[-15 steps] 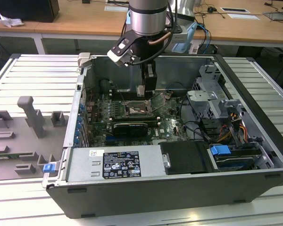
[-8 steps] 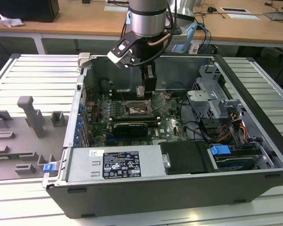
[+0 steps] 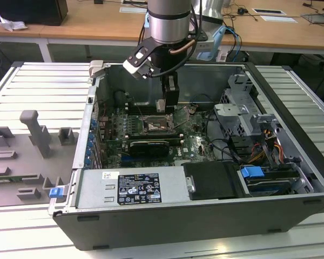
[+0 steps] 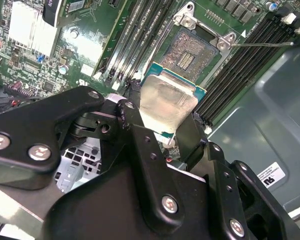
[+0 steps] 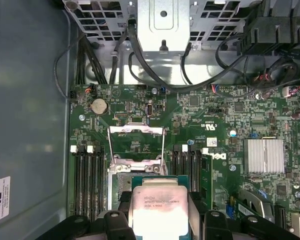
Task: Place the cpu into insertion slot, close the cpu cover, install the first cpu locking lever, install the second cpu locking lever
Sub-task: 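Place the cpu into insertion slot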
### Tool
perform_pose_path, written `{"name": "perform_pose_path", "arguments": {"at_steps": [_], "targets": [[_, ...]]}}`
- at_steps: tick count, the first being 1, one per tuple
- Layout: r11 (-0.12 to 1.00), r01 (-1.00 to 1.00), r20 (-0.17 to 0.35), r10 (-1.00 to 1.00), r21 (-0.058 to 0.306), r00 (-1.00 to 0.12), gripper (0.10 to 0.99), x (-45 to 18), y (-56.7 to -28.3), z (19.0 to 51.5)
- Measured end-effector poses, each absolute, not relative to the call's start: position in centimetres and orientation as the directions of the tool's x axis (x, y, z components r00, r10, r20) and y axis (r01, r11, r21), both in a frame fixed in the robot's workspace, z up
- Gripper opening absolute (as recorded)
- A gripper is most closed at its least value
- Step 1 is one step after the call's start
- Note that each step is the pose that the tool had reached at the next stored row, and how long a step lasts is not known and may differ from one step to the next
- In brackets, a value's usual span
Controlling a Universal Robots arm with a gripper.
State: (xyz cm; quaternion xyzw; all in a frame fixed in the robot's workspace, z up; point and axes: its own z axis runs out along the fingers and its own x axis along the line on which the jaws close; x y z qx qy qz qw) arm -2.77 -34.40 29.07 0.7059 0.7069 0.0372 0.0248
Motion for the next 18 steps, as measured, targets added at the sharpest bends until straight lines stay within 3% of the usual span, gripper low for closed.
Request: {"name": "perform_pose_path", "arguments": {"at_steps": [18], "targets": [[-0.005, 0.996, 0.017, 1.000, 0.088, 0.003, 0.529, -3.19, -34.39, 28.43]]}}
